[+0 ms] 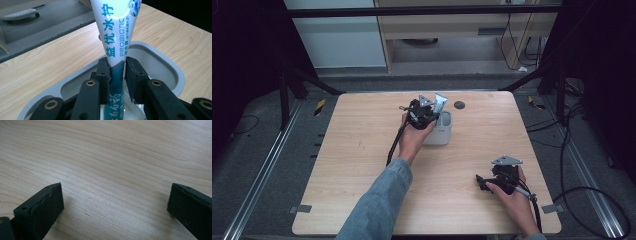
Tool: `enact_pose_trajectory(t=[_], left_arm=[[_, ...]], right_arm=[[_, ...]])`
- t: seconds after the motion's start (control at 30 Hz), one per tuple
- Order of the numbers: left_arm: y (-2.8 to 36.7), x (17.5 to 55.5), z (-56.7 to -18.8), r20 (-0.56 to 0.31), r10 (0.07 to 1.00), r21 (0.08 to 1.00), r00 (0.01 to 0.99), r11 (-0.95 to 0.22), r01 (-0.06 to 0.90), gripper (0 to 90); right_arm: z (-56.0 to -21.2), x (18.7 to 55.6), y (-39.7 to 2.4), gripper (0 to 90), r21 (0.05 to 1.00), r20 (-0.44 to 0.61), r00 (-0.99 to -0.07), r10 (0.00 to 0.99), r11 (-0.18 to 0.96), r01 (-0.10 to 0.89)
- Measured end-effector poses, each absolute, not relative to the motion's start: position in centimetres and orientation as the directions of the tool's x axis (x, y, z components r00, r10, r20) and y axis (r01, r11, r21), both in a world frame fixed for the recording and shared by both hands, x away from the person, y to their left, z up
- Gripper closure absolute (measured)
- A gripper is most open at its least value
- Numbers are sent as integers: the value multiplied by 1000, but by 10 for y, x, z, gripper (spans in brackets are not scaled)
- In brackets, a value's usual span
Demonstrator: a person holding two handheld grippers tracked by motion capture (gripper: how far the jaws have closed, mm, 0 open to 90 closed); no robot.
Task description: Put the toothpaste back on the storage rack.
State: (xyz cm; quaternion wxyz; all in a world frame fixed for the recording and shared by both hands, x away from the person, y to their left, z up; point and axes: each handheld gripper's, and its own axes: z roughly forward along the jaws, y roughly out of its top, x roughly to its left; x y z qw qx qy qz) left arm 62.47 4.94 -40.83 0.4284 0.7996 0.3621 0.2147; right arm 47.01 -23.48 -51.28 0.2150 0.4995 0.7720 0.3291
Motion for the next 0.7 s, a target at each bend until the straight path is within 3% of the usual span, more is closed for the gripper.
enact_pose_trajectory(t=[0.7], left_arm=[[45, 618, -403, 99, 766, 841, 636, -406, 358, 580]], right_arm=[[-513, 470, -235, 7, 722, -3, -407, 913, 284, 631]])
